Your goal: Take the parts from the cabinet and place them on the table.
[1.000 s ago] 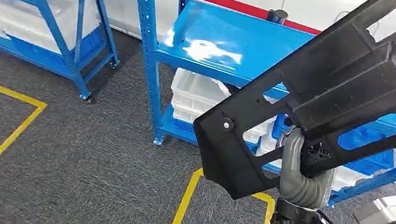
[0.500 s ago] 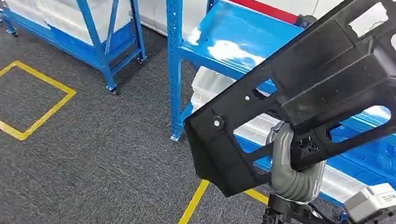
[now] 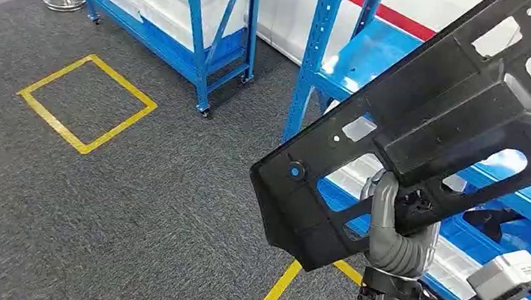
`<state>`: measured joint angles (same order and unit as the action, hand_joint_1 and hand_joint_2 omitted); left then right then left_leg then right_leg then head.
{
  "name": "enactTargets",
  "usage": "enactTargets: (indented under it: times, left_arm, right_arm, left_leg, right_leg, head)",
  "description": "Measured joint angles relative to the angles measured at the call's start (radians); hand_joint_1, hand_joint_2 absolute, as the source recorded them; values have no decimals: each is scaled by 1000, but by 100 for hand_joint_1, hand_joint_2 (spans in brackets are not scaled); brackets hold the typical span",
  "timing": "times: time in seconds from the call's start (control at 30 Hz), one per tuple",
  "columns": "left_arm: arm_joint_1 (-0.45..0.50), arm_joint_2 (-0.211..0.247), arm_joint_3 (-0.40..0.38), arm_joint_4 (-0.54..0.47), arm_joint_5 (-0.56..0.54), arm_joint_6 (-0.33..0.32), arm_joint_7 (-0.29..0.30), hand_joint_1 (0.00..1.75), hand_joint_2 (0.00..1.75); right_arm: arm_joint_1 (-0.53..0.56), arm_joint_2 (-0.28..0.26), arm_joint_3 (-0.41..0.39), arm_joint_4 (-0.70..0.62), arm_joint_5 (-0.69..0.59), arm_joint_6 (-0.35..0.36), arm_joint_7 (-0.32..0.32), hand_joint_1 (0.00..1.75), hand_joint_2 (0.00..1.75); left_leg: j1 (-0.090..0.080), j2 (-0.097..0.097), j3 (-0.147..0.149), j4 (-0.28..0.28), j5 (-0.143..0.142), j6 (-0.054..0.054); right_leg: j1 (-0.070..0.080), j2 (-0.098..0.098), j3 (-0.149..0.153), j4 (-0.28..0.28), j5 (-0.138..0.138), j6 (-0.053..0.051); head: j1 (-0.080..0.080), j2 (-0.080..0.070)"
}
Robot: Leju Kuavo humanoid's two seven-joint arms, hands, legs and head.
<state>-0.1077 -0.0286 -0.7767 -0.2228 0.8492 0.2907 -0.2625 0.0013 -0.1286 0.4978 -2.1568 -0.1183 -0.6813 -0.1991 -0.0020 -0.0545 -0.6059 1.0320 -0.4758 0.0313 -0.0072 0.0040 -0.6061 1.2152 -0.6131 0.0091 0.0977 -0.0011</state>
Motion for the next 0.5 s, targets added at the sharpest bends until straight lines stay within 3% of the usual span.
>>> enactTargets:
  times: [0.03, 0.07, 0.1, 0.23, 0.27, 0.3, 0.33, 0.37, 0.43, 0.47, 0.5]
  left_arm:
    - [0, -1, 0, 0, 0, 0, 0, 0, 175]
    - [-1, -3, 0, 0, 0, 2, 0, 0, 175]
    - [-2, -8, 0, 0, -4, 5, 3, 0, 175]
    - [0, -15, -13, 0, -8, 9, 17, 0, 175]
    - [0, -14, -15, 0, -9, 10, 19, 0, 175]
    - [-1, -15, -16, 0, -10, 12, 19, 0, 175]
    - [-3, -15, -16, 0, -12, 12, 19, 0, 175]
    - [-4, -16, -17, 0, -13, 12, 19, 0, 175]
    - [-2, -19, -26, 0, -15, 12, 19, 0, 175]
    - [-1, -19, -27, 0, -15, 12, 19, 0, 175]
    - [0, -21, -27, 0, -15, 12, 20, 0, 175]
  right_arm:
    - [-4, -1, 5, 2, -2, 0, 0, 175, 175]
    - [-9, -2, 9, 6, -13, 0, 0, 175, 175]
    - [-19, -2, 21, 13, -31, 1, 0, 175, 175]
    - [-50, -3, 62, 36, -42, 2, 0, 175, 175]
    - [-58, -3, 71, 40, -40, 2, 0, 175, 175]
    - [-65, -2, 79, 43, -38, 1, 3, 175, 175]
    - [-67, -2, 85, 44, -35, 1, 3, 175, 175]
    - [-68, -3, 88, 47, -32, 1, 4, 175, 175]
    - [-74, -5, 100, 54, -29, 1, 11, 175, 175]
    - [-75, -6, 103, 56, -29, 1, 11, 175, 175]
    - [-76, -8, 110, 61, -28, 1, 11, 175, 175]
  left_leg:
    - [-1, -11, 1, 0, 1, -2]
    - [-1, -22, 2, 0, 3, -3]
    - [-1, -35, -5, -1, 9, -11]
    - [10, -73, -24, -7, 29, -40]
    - [11, -71, -24, -3, 26, -41]
    - [-1, 27, -37, 18, 4, -43]
    - [0, 59, -63, 65, -33, -47]
    - [2, 67, -91, 126, -68, -50]
    - [12, 62, -159, 286, -135, -61]
    - [13, 59, -164, 306, -133, -64]
    - [17, 59, -138, 273, -106, -69]
  right_leg:
    - [1, 9, 33, -74, 41, -6]
    - [3, 36, 67, -153, 82, -14]
    - [-1, 94, 88, -195, 75, -21]
    - [8, 56, 86, -219, 88, -23]
    - [-3, 40, 92, -241, 100, -26]
    - [2, 27, 96, -251, 106, -29]
    - [4, 10, 95, -254, 110, -33]
    - [5, -2, 92, -254, 111, -33]
    - [6, -39, 88, -252, 111, -33]
    - [6, -51, 87, -252, 112, -32]
    - [6, -69, 87, -251, 112, -32]
  head:
    - [0, 0]
    - [2, 0]
    - [-3, 0]
    - [0, 0]
    - [0, 0]
    - [-9, 0]
    - [-24, 0]
    - [-31, 0]
    - [-39, 0]
    - [-42, 0]
    - [-44, 0]
